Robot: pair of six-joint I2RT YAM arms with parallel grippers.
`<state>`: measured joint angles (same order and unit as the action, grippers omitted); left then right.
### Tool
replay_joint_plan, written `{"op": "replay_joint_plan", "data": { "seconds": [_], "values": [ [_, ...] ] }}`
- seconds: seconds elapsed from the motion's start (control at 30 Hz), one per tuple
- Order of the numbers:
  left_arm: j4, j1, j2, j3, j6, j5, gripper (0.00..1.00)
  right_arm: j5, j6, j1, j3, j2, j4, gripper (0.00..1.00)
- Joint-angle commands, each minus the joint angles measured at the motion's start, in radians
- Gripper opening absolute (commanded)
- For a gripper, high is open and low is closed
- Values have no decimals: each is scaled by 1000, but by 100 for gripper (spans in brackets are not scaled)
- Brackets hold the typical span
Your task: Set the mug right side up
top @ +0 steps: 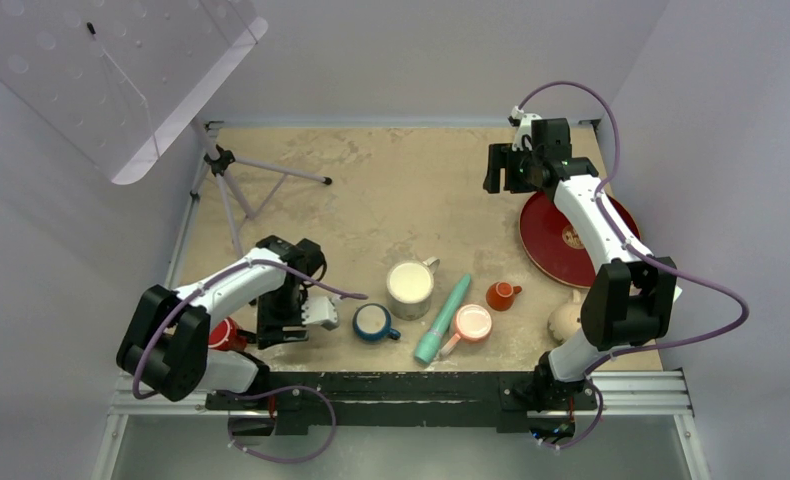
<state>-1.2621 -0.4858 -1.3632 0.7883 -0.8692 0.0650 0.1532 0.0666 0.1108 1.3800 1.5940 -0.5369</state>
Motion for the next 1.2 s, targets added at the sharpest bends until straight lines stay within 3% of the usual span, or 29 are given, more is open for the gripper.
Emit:
{"op": "replay_joint_plan", "data": {
  "seconds": [0.0,0.17,0.3,0.4,0.53,0.67,0.83,0.97,1.17],
  "values": [
    [42,-4,0,-56,5,104,68,5,-17,4,23,-45,10,77],
    [147,-1,-59,-144,-29,252,67,-15,-19,4,19,-55,-5,77],
    [189,29,-78,-172,-64,273,64,-23,-19,5,16,-63,-8,77],
    [198,47,-88,-135,-70,270,37,-23,-19,5,21,-62,-12,77],
    [108,62,-95,-50,-49,137,1,-21,-17,5,33,-62,-23,77],
    [21,67,-106,43,9,23,0,-20,-17,5,36,-73,-26,77],
    [-109,71,-145,282,175,-199,0,24,-14,5,45,-89,-32,77],
    [-171,142,-197,609,330,-479,0,130,-13,11,67,-116,-35,77],
    [-99,232,-338,1160,551,-685,0,345,44,62,53,-197,93,96]
  ]
}}
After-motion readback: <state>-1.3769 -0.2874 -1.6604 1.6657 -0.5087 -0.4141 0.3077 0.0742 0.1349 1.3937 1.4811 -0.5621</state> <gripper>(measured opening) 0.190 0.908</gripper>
